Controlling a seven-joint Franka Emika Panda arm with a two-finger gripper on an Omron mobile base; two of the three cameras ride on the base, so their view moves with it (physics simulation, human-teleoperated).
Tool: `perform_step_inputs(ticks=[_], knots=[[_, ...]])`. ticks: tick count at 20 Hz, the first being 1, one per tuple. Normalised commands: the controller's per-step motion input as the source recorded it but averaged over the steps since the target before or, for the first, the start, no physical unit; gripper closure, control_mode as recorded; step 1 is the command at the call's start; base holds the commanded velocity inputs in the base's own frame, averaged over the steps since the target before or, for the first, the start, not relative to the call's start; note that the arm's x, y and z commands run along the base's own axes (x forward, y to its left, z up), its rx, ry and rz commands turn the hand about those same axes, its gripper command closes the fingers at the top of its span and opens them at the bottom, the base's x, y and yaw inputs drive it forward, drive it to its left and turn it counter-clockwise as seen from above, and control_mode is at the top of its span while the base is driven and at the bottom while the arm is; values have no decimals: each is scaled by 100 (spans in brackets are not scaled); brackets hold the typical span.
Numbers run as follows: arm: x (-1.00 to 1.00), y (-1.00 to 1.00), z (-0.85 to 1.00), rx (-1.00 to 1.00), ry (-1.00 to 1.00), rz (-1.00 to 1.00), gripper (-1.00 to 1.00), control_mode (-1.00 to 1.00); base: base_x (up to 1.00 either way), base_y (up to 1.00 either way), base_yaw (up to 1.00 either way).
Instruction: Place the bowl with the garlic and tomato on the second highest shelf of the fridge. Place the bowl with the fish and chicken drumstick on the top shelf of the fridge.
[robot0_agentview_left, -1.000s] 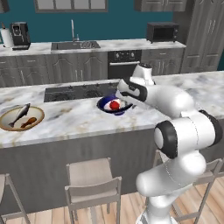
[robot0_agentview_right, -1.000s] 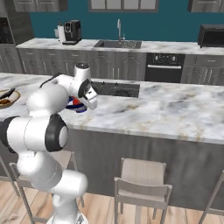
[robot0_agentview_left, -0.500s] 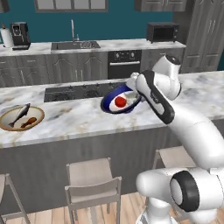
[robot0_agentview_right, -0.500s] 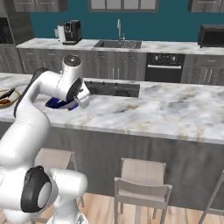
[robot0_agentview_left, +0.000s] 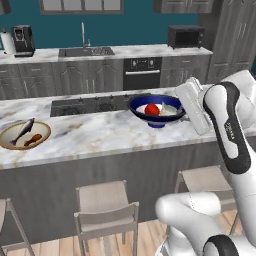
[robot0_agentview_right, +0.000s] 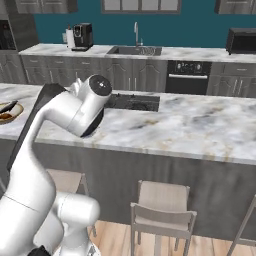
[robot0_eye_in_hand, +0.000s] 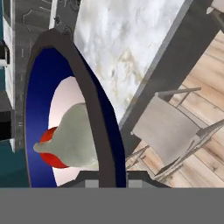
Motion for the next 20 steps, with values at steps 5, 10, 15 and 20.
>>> perform_step_inputs(ticks=[5,10,15,20], knots=[[-100,-8,-29,5,-7,2,100,-100,0,0,0],[-10,0,0,0,-1,1,100,100,-12,0,1],[0,0,0,0,0,0,100,100,-99,-5,2],[0,0,0,0,0,0,100,100,-42,-30,-50]])
